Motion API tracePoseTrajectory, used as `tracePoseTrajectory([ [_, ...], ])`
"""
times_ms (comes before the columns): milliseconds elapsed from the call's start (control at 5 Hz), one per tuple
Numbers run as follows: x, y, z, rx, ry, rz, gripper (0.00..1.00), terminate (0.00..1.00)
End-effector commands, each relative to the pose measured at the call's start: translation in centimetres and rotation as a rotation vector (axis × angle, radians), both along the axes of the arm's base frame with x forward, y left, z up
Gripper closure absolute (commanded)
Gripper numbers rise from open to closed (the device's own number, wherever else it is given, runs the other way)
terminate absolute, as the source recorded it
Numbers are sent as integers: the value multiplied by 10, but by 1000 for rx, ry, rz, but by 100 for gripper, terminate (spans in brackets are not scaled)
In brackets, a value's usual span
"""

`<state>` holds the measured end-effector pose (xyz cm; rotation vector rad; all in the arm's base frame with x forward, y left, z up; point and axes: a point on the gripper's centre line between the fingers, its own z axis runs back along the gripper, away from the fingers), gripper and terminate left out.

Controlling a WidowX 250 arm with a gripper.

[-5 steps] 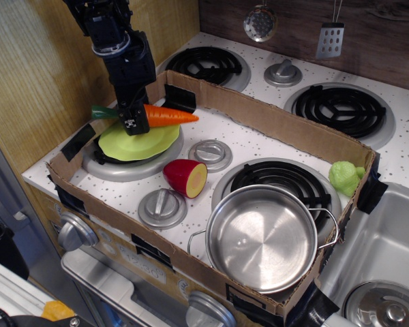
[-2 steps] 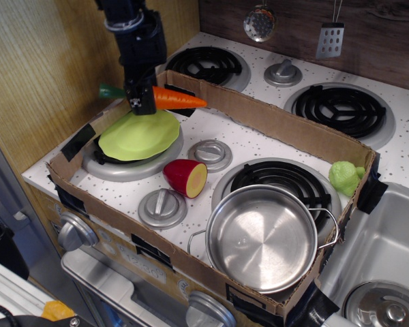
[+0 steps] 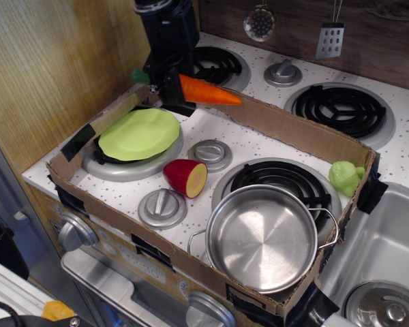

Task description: Take carrot off plate

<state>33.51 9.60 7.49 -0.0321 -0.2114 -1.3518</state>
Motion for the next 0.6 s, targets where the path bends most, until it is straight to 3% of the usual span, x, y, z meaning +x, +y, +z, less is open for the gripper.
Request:
tracePoseTrajectory([
  [0, 0, -34, 11, -35, -187, -205, 100, 0],
  [400, 23, -46, -9, 44, -301, -320, 100, 0],
])
